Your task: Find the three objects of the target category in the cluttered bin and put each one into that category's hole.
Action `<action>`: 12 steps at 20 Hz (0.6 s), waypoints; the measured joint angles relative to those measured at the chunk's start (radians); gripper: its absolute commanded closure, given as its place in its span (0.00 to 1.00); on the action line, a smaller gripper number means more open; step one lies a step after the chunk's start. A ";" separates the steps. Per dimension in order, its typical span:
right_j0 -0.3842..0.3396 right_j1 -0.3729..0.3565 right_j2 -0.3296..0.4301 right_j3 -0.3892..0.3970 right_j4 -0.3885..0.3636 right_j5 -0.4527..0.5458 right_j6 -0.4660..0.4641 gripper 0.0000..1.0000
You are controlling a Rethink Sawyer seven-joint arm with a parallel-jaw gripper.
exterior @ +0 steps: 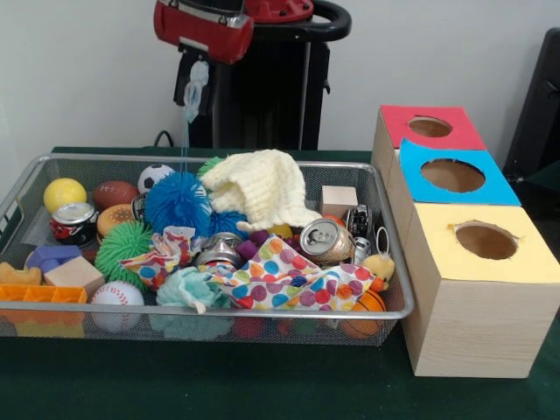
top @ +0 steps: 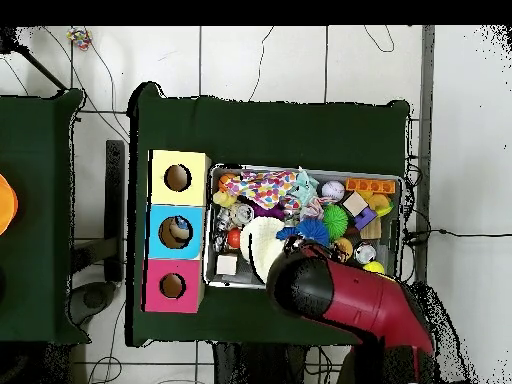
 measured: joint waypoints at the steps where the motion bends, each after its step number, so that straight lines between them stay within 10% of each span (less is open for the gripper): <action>1: 0.002 -0.011 -0.003 -0.001 0.003 0.026 0.000 1.00; 12: 0.007 -0.095 -0.014 -0.026 0.012 0.232 0.000 1.00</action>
